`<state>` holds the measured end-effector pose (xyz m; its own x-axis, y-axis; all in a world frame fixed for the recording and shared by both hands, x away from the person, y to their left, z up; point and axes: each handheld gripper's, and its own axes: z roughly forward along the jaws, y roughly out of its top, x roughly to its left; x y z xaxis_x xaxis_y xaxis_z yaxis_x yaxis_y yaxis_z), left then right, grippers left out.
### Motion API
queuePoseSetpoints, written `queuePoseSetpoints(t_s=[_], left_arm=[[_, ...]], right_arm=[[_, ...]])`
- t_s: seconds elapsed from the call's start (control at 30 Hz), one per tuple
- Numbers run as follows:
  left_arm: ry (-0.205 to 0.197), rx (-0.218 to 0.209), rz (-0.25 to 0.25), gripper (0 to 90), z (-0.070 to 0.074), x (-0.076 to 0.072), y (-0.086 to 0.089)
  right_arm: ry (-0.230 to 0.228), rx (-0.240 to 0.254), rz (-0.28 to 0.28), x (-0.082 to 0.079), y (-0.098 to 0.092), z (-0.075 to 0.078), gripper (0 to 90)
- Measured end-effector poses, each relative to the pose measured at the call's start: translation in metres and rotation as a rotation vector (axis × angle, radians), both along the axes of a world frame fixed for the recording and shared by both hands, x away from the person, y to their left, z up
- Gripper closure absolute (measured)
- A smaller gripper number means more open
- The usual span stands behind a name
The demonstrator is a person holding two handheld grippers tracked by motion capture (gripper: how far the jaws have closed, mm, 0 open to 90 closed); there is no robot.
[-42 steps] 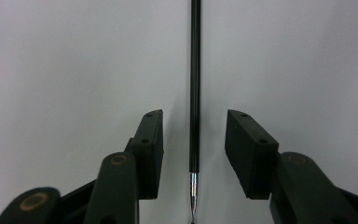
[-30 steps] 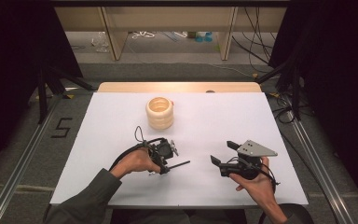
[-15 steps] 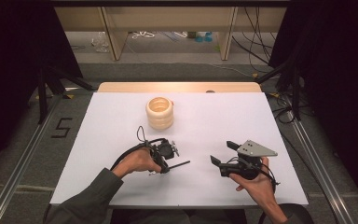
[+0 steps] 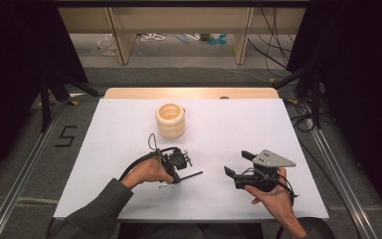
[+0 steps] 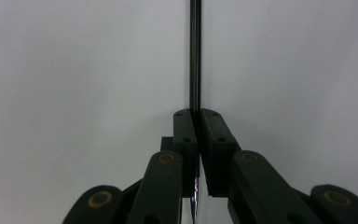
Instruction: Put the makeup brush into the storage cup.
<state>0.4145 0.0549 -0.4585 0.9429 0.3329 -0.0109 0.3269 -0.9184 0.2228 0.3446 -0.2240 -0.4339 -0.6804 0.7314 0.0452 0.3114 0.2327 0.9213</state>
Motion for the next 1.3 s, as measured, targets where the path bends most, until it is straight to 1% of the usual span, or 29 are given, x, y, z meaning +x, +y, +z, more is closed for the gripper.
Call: queuePoseSetpoints(t_s=[0.03,0.07,0.17,0.27,0.3,0.6,0.63,0.7,0.73,0.8,0.83,0.93,1.03,1.13,1.17,1.23,1.27,1.3], left_arm=[[0.000,-0.002,-0.001,84.9,0.000,0.000,0.000],[-0.001,-0.003,-0.003,85.0,0.000,0.000,0.000],[0.004,-0.004,-0.015,85.1,0.000,0.001,0.001],[0.005,-0.015,-0.020,85.2,0.000,0.001,0.002],[0.005,-0.015,-0.020,85.1,0.000,0.001,0.002],[0.013,-0.043,-0.031,85.2,0.001,0.002,0.004],[0.016,-0.044,-0.034,85.2,0.001,0.002,0.005],[0.013,-0.057,-0.036,85.2,0.003,0.003,0.005],[0.017,-0.065,-0.029,85.2,0.003,0.002,0.006],[0.018,-0.076,-0.030,85.2,0.005,0.002,0.007],[0.022,-0.077,-0.036,85.2,0.006,0.002,0.007],[0.022,-0.086,-0.034,85.2,0.009,0.001,0.010],[0.014,-0.100,-0.033,85.2,0.012,0.001,0.013],[0.014,-0.116,-0.032,85.2,0.016,-0.001,0.016],[0.011,-0.121,-0.032,85.2,0.018,-0.001,0.017],[0.009,-0.127,-0.030,85.2,0.020,-0.001,0.018],[0.008,-0.131,-0.030,85.2,0.021,-0.001,0.018],[0.007,-0.134,-0.035,85.2,0.022,-0.002,0.018]], right_arm=[[0.007,-0.011,-0.005,-0.001,0.000,0.001,19.0],[0.002,-0.014,-0.006,-0.001,0.000,0.001,19.1],[0.000,-0.014,-0.001,-0.001,0.000,0.001,19.1],[0.000,-0.017,0.002,-0.001,0.000,0.001,19.1],[0.008,-0.025,0.007,-0.001,0.000,0.001,19.1],[0.003,-0.030,0.015,-0.002,0.000,0.001,19.2],[0.003,-0.030,0.015,-0.002,0.000,0.001,19.2],[0.002,-0.029,0.017,-0.002,0.001,0.001,19.2],[-0.004,-0.030,0.013,-0.002,0.001,0.001,19.3],[-0.003,-0.033,0.019,-0.002,0.002,0.001,19.4],[0.003,-0.047,0.020,-0.003,0.002,0.002,19.5],[-0.005,-0.041,0.030,-0.003,0.003,0.001,19.9],[-0.006,-0.038,0.045,-0.004,0.005,0.001,20.2],[-0.017,-0.060,0.055,-0.004,0.007,0.001,20.2],[-0.031,-0.080,0.072,-0.005,0.008,0.001,20.2],[-0.039,-0.081,0.072,-0.005,0.010,0.001,20.3],[-0.050,-0.098,0.085,-0.005,0.011,0.001,20.2],[-0.051,-0.106,0.092,-0.006,0.012,0.002,20.2]])
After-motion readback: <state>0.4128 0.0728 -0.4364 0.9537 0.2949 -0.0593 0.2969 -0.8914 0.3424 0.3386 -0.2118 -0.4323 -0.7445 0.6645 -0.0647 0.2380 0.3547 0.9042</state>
